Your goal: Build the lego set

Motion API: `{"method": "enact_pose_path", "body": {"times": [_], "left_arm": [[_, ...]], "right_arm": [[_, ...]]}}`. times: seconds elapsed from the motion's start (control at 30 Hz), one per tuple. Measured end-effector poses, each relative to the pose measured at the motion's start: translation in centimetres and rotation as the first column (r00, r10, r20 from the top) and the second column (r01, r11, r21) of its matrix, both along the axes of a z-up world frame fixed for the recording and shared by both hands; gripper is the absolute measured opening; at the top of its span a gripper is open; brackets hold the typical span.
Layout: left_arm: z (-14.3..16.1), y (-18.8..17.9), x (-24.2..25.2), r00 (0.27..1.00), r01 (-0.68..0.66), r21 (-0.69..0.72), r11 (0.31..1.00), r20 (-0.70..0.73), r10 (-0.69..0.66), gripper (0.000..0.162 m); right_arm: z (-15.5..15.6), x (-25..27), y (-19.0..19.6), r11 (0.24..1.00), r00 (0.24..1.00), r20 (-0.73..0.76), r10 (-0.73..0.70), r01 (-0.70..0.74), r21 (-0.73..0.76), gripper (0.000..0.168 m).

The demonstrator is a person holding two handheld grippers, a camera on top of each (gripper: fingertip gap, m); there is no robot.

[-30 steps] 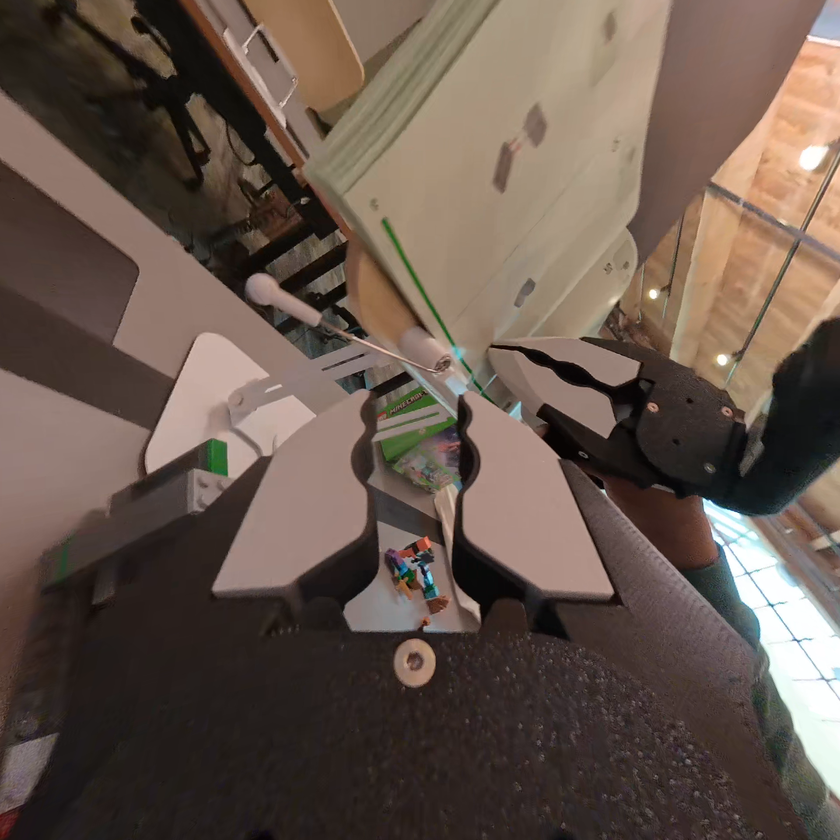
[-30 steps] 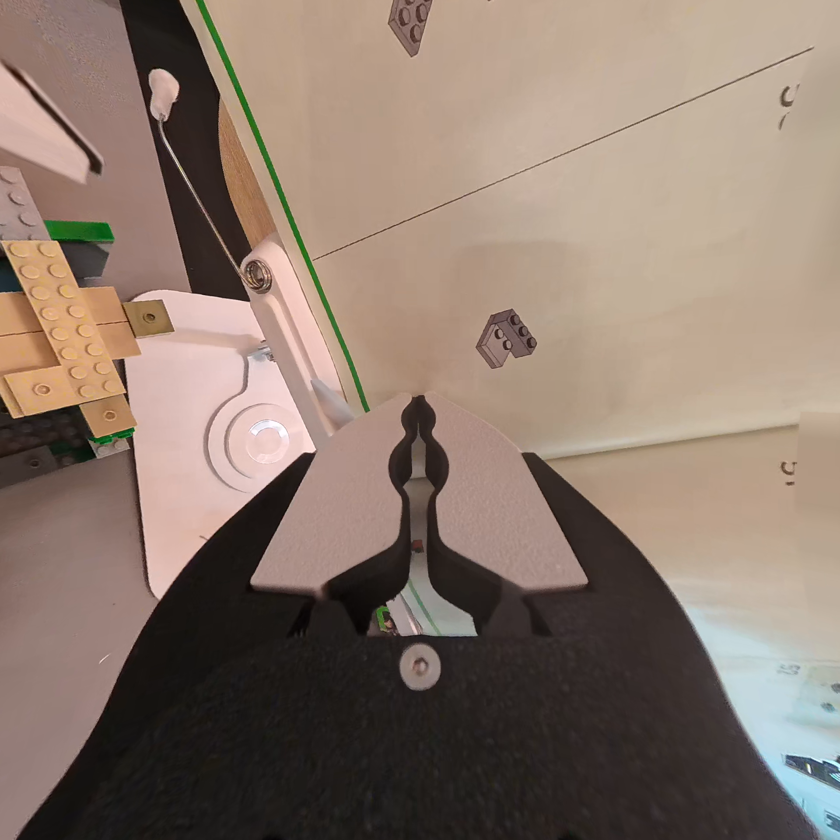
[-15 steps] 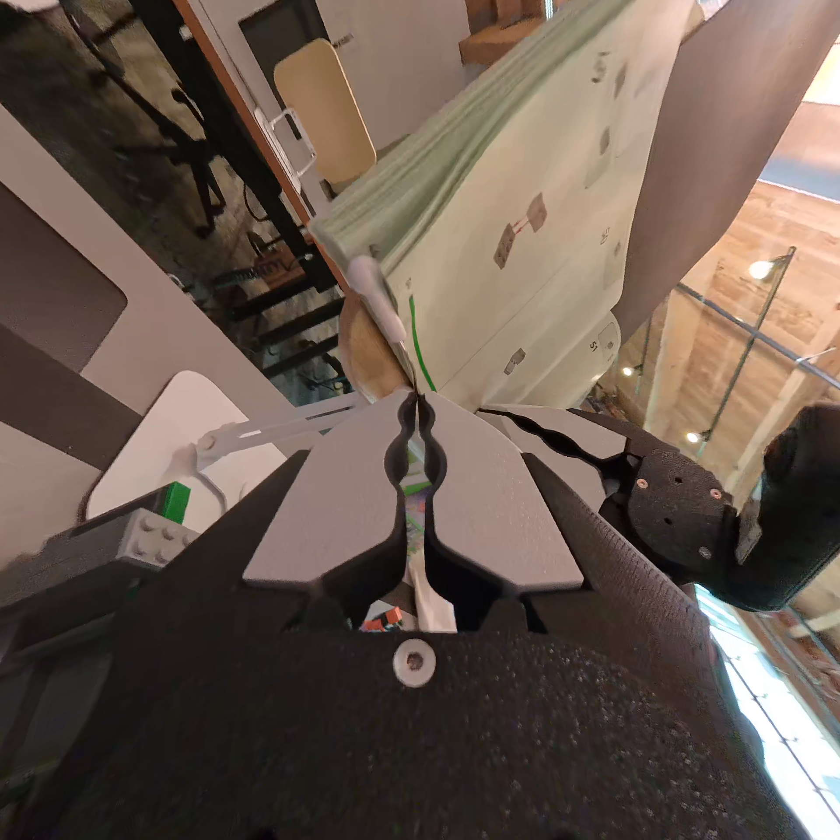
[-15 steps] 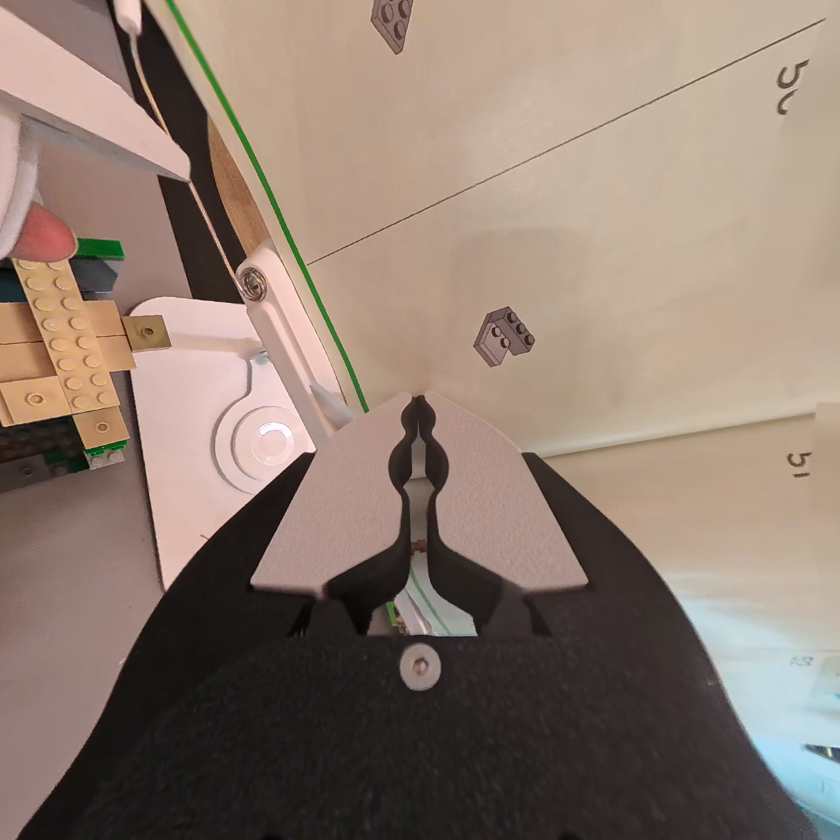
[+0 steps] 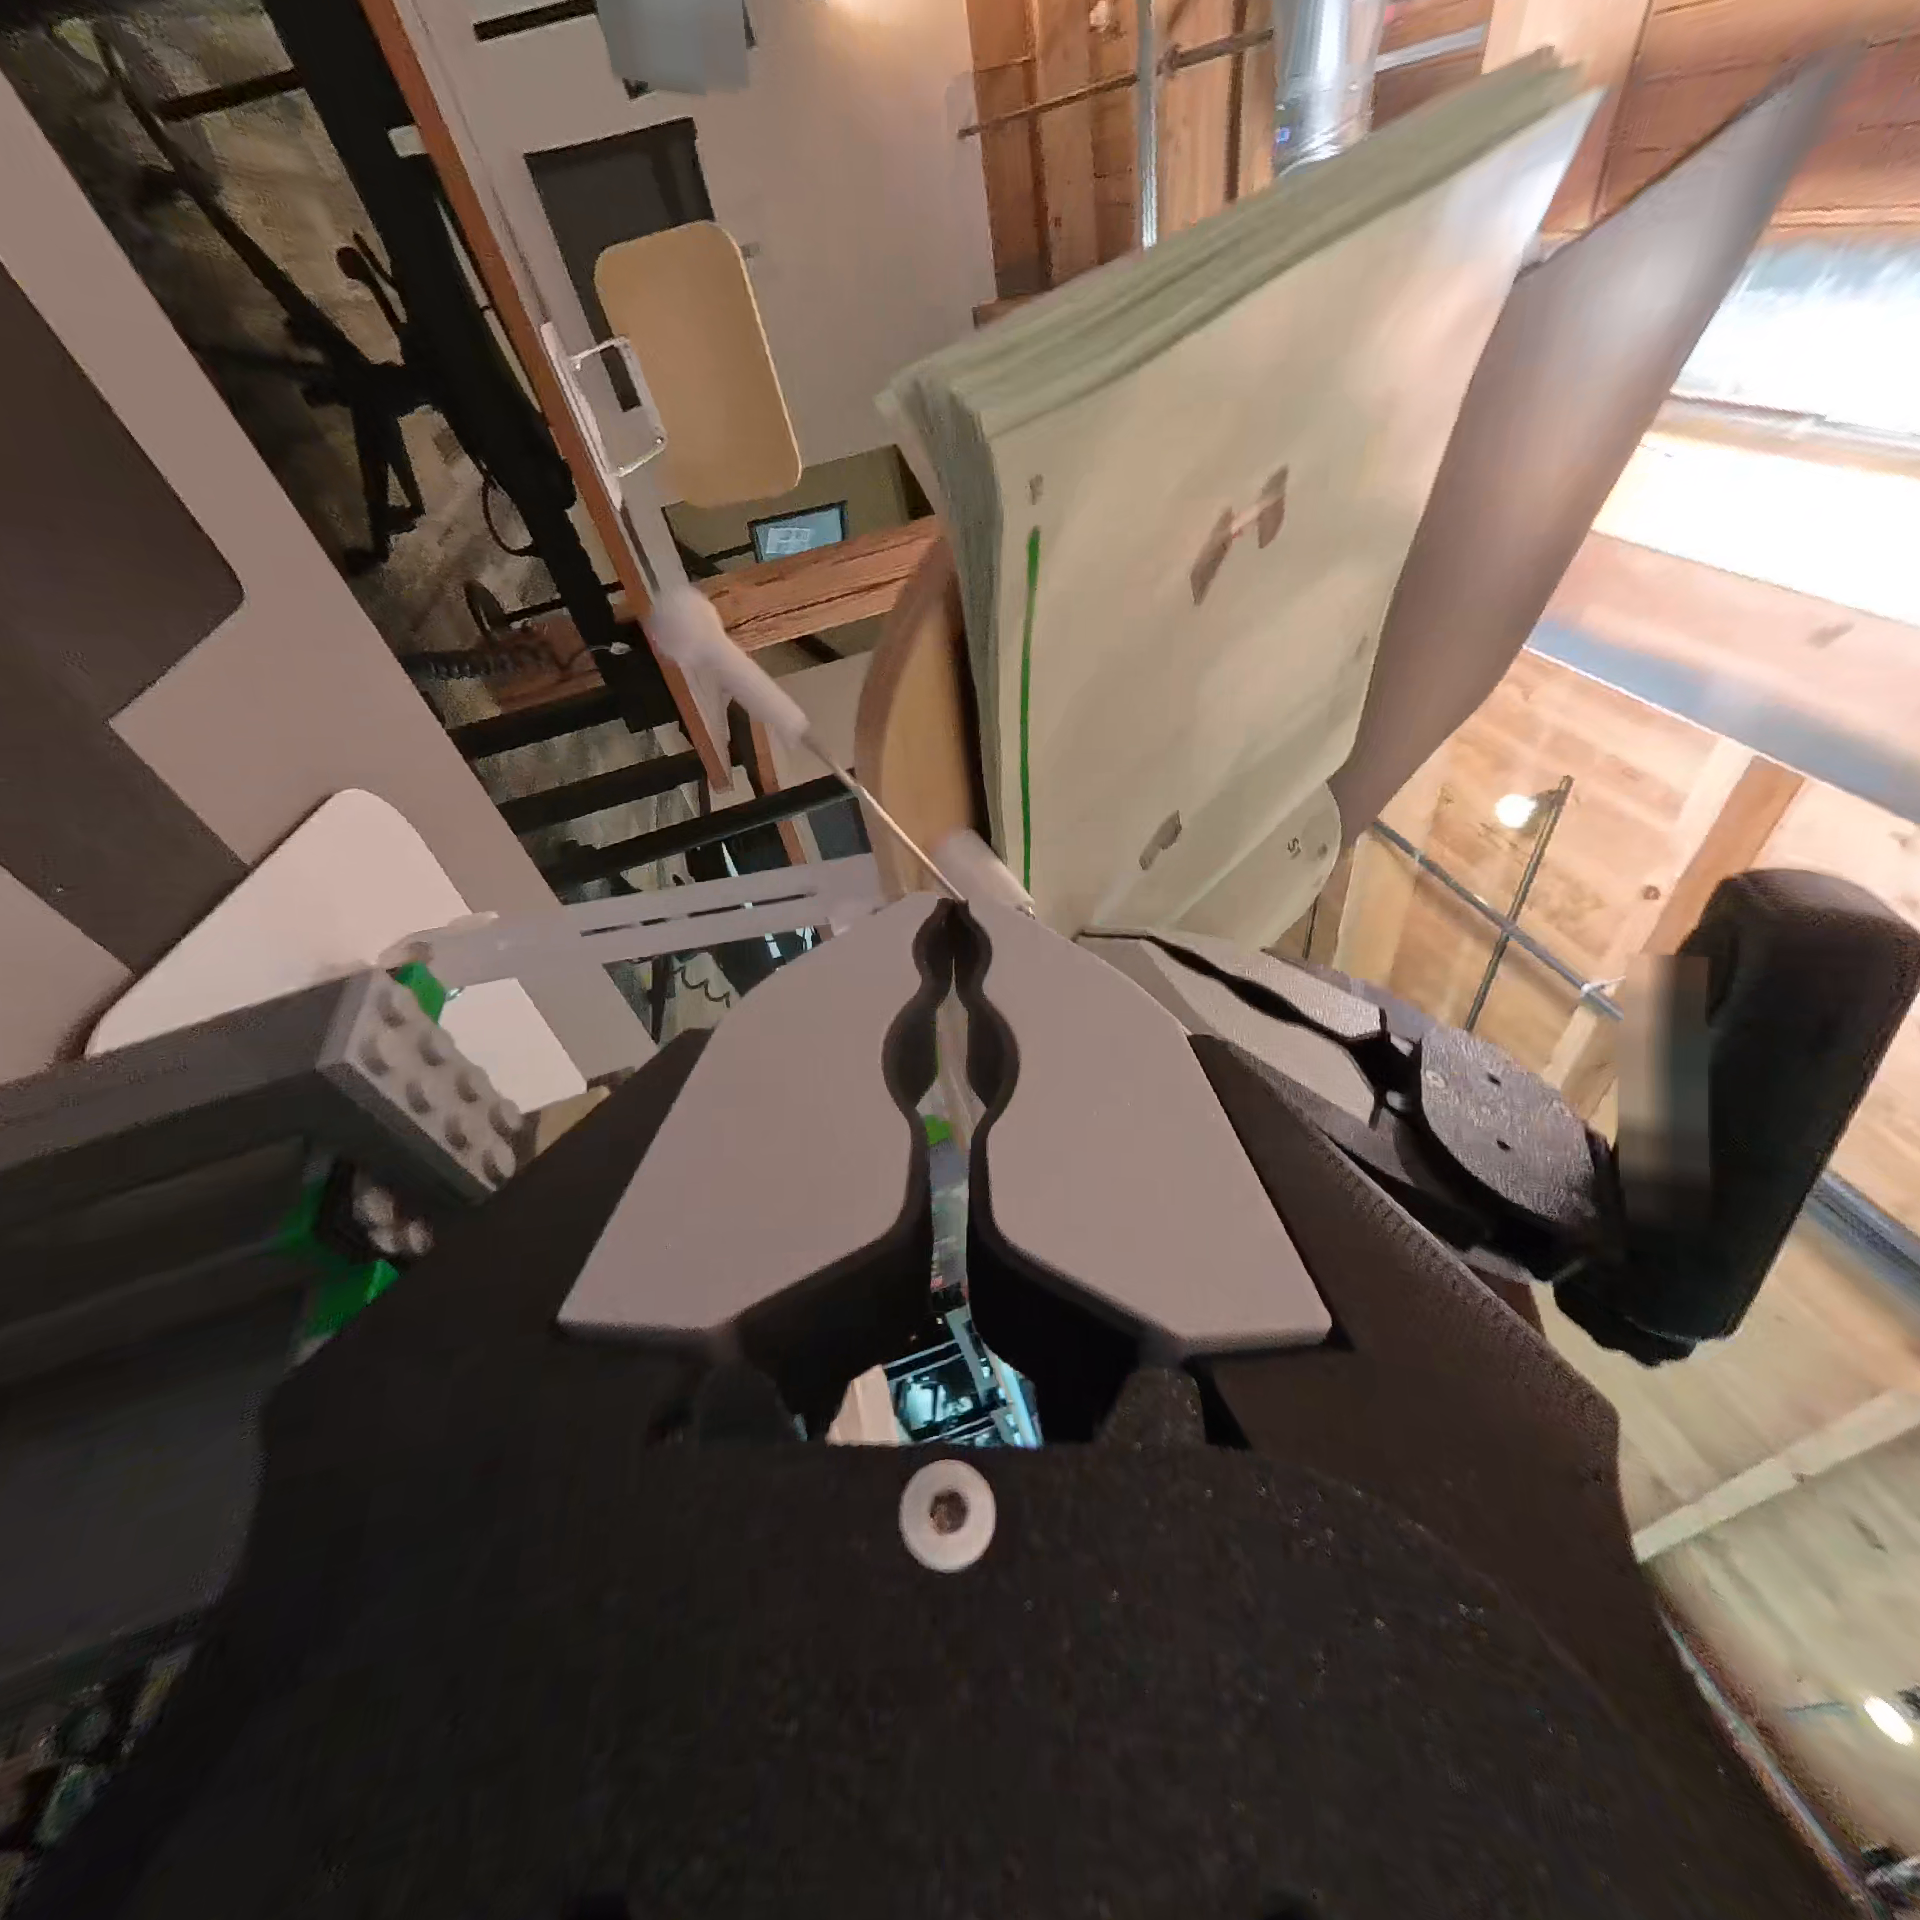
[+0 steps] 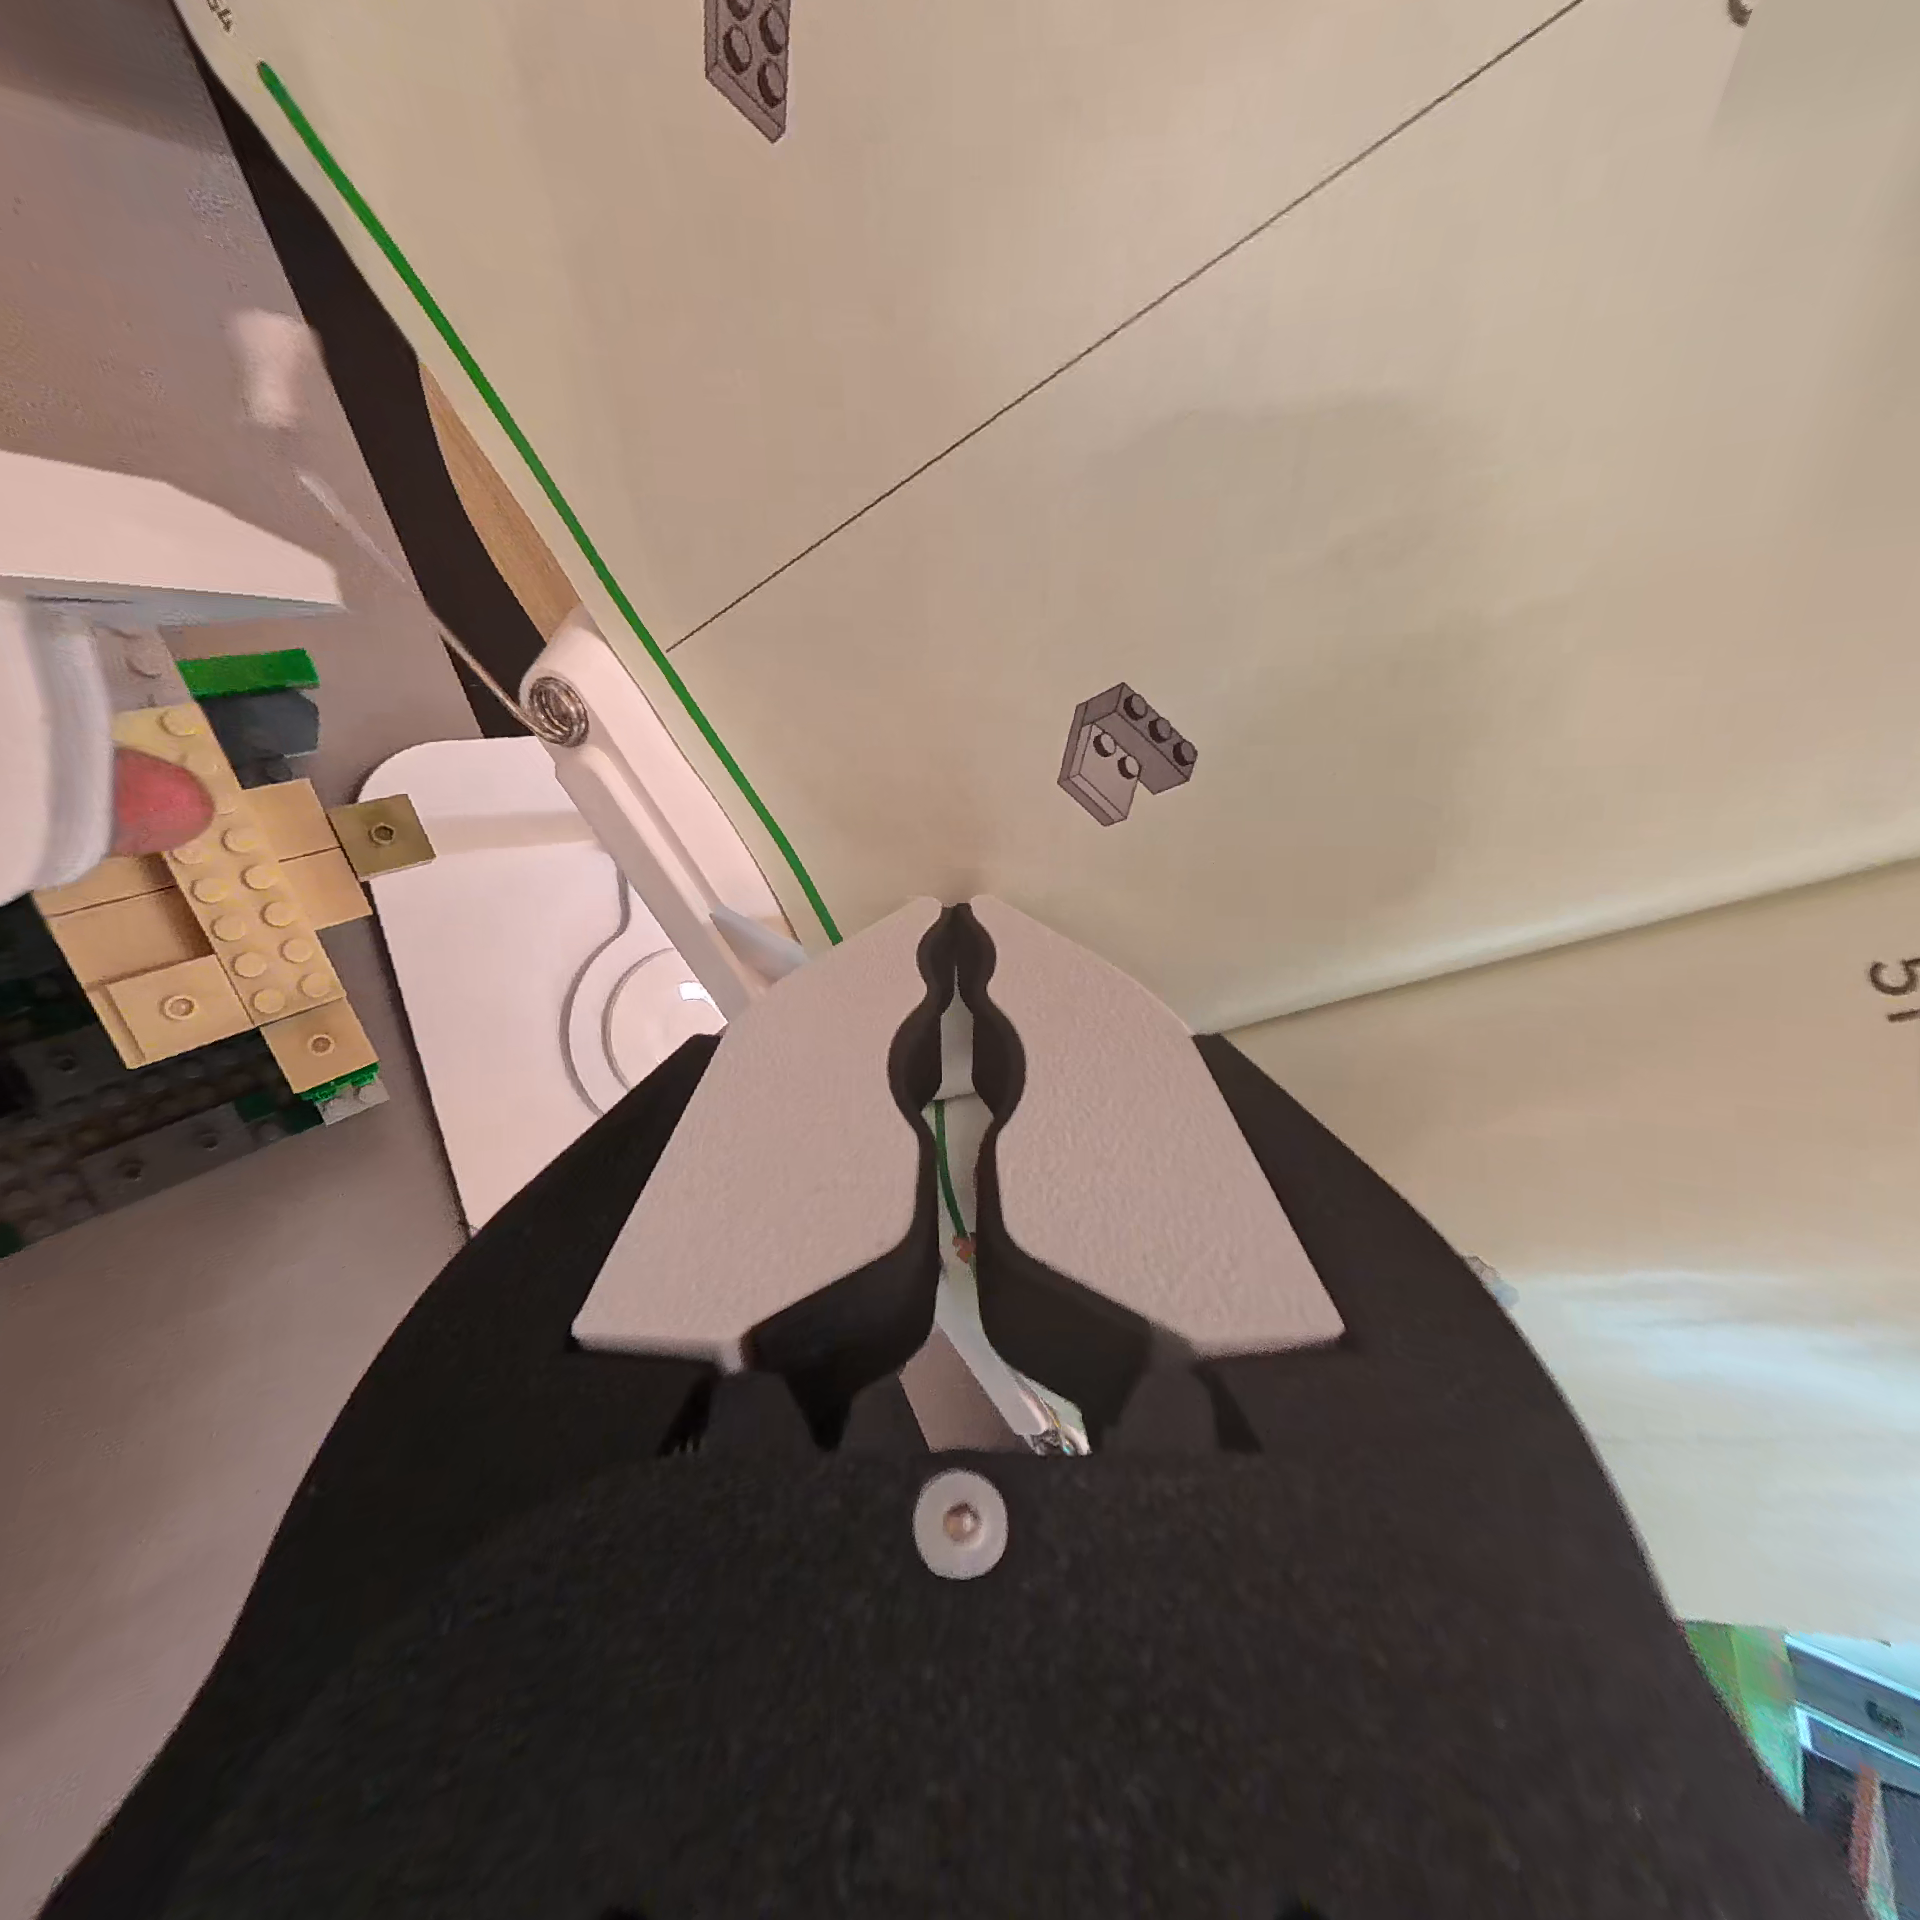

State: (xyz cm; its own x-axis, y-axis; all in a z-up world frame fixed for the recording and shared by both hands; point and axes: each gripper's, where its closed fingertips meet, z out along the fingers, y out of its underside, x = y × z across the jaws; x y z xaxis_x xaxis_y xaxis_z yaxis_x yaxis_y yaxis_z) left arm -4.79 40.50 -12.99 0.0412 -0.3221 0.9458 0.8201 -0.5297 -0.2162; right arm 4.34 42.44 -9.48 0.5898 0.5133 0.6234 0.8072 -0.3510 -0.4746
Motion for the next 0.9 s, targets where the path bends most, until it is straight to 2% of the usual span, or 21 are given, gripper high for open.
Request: {"method": "enact_pose_path", "body": {"times": [0.13,0.17,0.23,0.33,0.4,0.43,0.47,0.53,0.63,0.7,0.9], "left_arm": [[2.7,-0.7,0.7,0.981,-0.023,0.177,0.984,-0.188,0.057,0.0],[2.9,-0.4,0.8,0.972,-0.017,0.162,0.987,-0.229,0.054,0.0],[2.6,0.1,0.9,0.974,0.014,0.081,0.997,-0.225,0.004,0.0],[0.9,-0.1,0.1,0.973,-0.004,0.006,1.0,-0.231,0.006,0.0],[0.0,-0.2,-0.4,0.987,0.001,-0.046,0.999,-0.162,-0.009,0.033],[-0.1,-0.3,-0.2,0.992,0.026,-0.064,0.998,-0.122,-0.033,0.044],[-0.2,-0.2,0.0,0.994,0.044,-0.083,0.996,-0.1,-0.053,0.053],[-0.3,0.3,0.5,0.995,0.056,-0.109,0.992,-0.075,-0.064,0.055],[-0.5,1.9,0.5,0.997,0.061,-0.152,0.986,-0.027,-0.066,0.042],[-0.1,2.2,0.7,0.995,0.096,-0.137,0.986,-0.006,-0.098,0.007],[1.5,1.2,0.2,0.998,0.032,-0.073,0.997,-0.049,-0.036,0.0]], "right_arm": [[-0.3,-0.1,0.0,1.0,1.0,0.017,-0.005,0.005,0.014,0.0],[-0.3,-0.1,0.0,1.0,1.0,0.018,-0.007,0.006,0.019,0.0],[-0.3,-0.1,0.1,1.0,1.0,0.018,-0.007,0.007,0.022,0.0],[-0.3,-0.2,0.1,1.0,1.0,0.019,-0.007,0.007,0.025,0.0],[-0.4,-0.2,0.0,0.999,1.0,0.027,-0.001,0.0,0.032,0.0],[-0.4,-0.2,0.1,0.999,1.0,0.03,0.0,-0.001,0.035,0.0],[-0.4,-0.2,0.1,0.999,1.0,0.031,-0.003,0.002,0.036,0.0],[-0.3,-0.1,0.1,0.999,0.999,0.033,-0.005,0.004,0.036,0.0],[-0.2,-0.1,0.2,0.999,1.0,0.026,-0.002,0.001,0.037,0.0],[0.0,0.0,0.2,0.999,1.0,0.023,0.001,-0.002,0.038,0.0],[0.2,0.1,0.5,1.0,1.0,0.003,-0.008,0.008,0.026,0.0]]}}
